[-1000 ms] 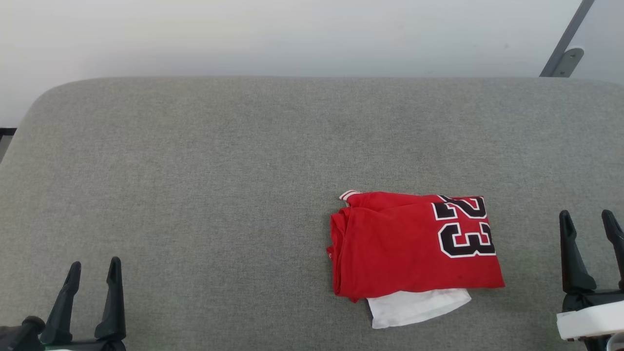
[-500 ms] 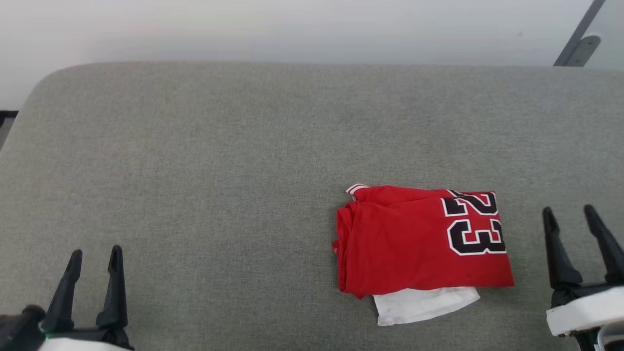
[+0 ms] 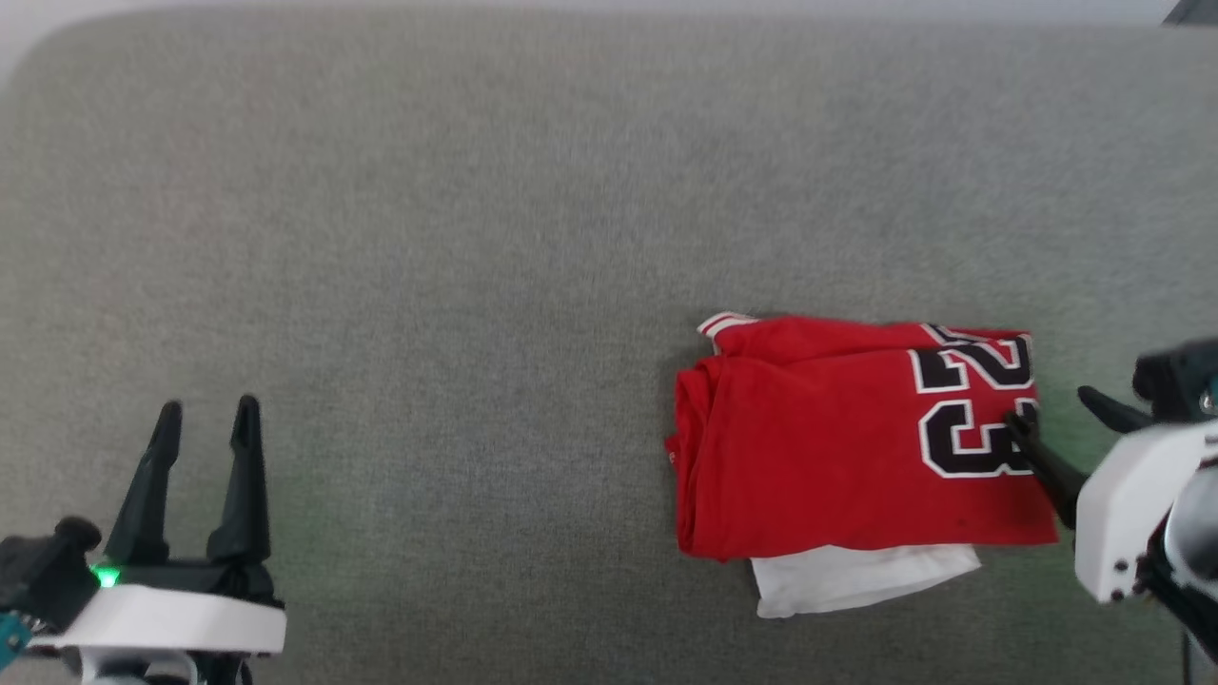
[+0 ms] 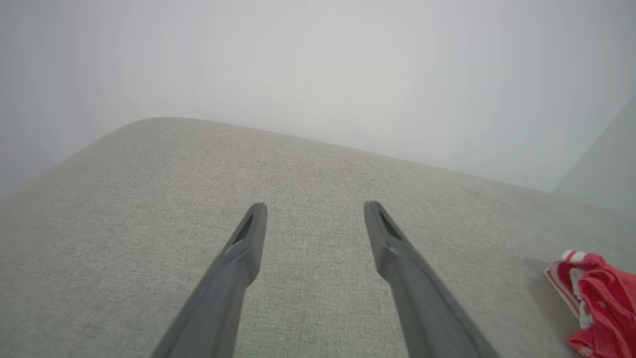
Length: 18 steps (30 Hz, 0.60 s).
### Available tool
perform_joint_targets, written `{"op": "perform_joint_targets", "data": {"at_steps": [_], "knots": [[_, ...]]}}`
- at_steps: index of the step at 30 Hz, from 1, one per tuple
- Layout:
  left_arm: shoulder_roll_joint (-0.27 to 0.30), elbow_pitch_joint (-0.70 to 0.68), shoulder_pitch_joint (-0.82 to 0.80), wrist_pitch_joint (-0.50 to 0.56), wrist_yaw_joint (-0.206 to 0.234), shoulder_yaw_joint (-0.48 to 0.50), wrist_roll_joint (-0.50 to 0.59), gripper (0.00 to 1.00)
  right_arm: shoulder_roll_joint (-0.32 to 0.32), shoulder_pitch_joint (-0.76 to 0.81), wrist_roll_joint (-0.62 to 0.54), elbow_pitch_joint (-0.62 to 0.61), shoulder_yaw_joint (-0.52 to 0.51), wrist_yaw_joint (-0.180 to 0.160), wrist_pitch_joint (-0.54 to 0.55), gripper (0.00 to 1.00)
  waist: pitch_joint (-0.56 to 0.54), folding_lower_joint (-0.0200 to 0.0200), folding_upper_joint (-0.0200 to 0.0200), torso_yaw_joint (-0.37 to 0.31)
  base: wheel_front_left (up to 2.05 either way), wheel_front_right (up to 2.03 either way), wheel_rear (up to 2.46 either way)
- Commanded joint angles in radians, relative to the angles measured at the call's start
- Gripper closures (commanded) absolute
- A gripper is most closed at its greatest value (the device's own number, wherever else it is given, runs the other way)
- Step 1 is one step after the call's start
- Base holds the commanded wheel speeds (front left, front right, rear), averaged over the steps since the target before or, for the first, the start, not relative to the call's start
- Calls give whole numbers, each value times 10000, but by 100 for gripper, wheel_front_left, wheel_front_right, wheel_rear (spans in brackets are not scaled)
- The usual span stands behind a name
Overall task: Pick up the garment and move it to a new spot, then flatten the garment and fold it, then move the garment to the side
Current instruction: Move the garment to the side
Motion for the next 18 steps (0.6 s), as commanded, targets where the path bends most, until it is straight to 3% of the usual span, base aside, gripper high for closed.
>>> {"op": "perform_joint_targets", "data": {"at_steps": [1,5,12,13,14,15,16,18], "knots": [[68,-25,-325,-49,25,-126,-127,0,128,-314,69,-199,-120,-10,1060,0,612,0,-1,138,0,0,0],[183,23,-761,-49,26,-348,-274,0,319,-668,36,-611,-22,-10,2758,0,1137,0,-1,339,0,0,0],[237,-4,-1228,-48,26,-476,-441,0,825,-594,-270,-905,-209,-5,4173,0,1678,0,-1,550,0,0,0],[280,9,-1308,-48,26,-480,-460,0,1048,-498,-404,-937,-265,-5,4397,34,1777,0,-1,548,0,0,0],[295,8,-1357,-49,26,-484,-456,0,1085,-442,-437,-970,-225,-5,4468,55,1812,0,-1,539,0,0,0],[328,5,-1384,-49,26,-494,-437,0,1175,-418,-471,-993,-238,-5,4497,68,1839,0,-1,518,0,0,0],[364,2,-1394,-49,26,-503,-409,0,1250,-405,-506,-1008,-267,-5,4507,100,1855,0,-1,485,0,0,0],[446,-24,-1407,-49,26,-497,-361,0,1349,-451,-541,-1074,-345,-10,4379,100,1861,0,-1,380,0,0,0]]}}
